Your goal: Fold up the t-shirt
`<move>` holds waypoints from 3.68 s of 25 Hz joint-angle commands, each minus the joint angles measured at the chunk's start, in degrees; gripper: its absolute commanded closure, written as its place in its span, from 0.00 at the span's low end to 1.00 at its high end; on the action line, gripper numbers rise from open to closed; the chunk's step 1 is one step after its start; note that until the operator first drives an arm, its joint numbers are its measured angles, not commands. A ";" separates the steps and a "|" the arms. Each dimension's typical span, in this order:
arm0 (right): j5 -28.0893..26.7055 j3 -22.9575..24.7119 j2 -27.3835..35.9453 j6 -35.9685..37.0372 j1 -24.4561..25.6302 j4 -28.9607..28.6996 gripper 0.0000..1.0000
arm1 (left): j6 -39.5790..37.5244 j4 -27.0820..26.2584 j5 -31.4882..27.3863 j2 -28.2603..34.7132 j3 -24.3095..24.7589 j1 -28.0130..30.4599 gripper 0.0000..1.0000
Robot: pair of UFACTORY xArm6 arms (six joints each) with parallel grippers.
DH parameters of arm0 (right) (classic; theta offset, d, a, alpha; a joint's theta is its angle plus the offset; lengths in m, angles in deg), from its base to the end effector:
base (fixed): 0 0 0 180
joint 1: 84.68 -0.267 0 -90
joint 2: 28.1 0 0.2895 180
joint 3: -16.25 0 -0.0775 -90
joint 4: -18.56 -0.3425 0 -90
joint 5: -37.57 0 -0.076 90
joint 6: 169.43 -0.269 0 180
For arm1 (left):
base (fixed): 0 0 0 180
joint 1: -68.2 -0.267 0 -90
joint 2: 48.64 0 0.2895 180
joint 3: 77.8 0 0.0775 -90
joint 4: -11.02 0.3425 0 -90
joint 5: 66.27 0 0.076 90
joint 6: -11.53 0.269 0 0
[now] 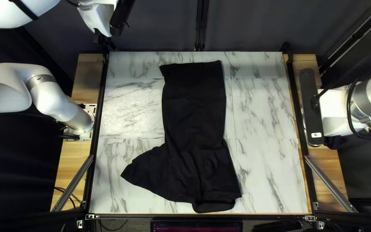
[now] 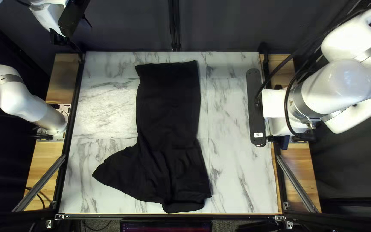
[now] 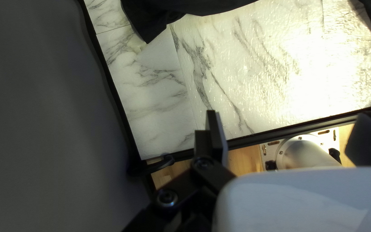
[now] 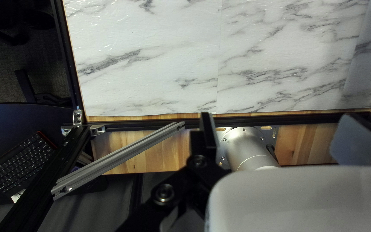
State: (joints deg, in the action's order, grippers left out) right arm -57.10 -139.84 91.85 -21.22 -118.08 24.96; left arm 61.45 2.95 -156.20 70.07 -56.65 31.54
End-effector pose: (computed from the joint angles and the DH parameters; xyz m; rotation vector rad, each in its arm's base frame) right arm 0.2424 0.1232 0.3655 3.0582 0.0270 0.1225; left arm 0.2640 0.1494 0.3889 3.0933 -0.3740 0.3020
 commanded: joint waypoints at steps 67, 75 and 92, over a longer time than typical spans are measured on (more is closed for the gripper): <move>0.00 0.00 0.00 0.00 0.00 0.00 0.00 | -92.89 21.01 29.65 -56.93 -3.73 83.47 0.00; 0.00 0.00 0.00 0.00 0.00 0.00 0.00 | -92.92 20.03 24.48 -62.57 -8.49 81.99 0.00; 0.00 0.00 0.00 0.00 0.00 0.00 0.00 | -96.58 21.35 21.65 -63.43 -8.60 83.04 1.00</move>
State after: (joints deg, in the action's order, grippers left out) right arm -57.10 -139.84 91.85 -21.22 -118.08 24.96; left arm -34.91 24.19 -134.74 6.60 -65.41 114.51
